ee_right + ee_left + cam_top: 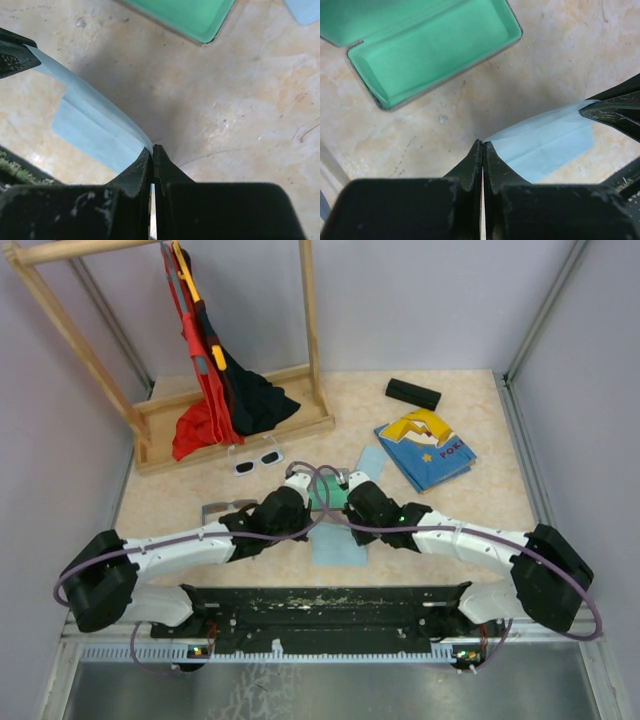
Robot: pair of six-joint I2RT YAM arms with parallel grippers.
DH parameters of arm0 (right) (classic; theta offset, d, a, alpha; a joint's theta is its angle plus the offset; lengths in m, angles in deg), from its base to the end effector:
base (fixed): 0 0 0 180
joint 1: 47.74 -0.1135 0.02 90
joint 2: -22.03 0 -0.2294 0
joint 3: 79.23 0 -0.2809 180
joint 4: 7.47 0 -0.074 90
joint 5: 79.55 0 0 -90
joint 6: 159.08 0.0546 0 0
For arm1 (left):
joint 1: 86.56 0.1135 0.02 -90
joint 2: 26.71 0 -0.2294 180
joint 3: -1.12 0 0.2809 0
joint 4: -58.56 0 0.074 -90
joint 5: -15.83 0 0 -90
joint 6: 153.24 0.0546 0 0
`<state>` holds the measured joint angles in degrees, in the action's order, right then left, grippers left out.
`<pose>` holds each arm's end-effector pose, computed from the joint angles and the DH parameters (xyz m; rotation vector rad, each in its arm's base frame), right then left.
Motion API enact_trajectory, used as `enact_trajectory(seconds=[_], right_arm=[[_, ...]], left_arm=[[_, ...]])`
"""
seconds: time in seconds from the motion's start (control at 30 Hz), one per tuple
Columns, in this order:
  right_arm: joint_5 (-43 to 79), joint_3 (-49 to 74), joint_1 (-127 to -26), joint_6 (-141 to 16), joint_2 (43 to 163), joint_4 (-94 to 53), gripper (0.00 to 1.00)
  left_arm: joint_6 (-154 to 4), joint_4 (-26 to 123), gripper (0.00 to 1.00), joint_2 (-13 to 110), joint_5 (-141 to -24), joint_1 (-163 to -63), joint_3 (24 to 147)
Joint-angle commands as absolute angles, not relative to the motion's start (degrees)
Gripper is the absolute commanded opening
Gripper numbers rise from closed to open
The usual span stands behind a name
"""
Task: Organize the sunglasses
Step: Adjust the glasses cleaning cloth at the center of the board, then fold the glasses cleaning cloth at the center of the board.
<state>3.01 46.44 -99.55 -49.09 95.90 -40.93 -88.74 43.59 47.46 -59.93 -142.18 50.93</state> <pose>0.1899 0.2299 0.1376 -0.6384 2.4398 0.3619 0.1870 -0.2495 0.1379 0.4609 2.2305 -0.4842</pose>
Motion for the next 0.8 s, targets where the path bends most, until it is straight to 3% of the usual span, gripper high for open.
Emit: enact_trajectory(seconds=[0.0, 0.3, 0.77], right_arm=[[-0.3, 50.6, -97.2, -53.5, 96.4, -27.3, 0.0], [-4.3, 54.3, -96.2, -57.7, 100.2, -18.0, 0.0], [1.9, 54.7, -96.2, -56.7, 94.3, -25.2, 0.01]], left_arm=[[-81.5, 51.1, 0.0, 51.3, -63.7, -140.2, 52.7], [-77.7, 54.2, 0.01, 56.0, -68.2, -140.2, 54.0], [-76.3, 54.4, 0.01, 54.4, -74.8, -140.2, 50.6]])
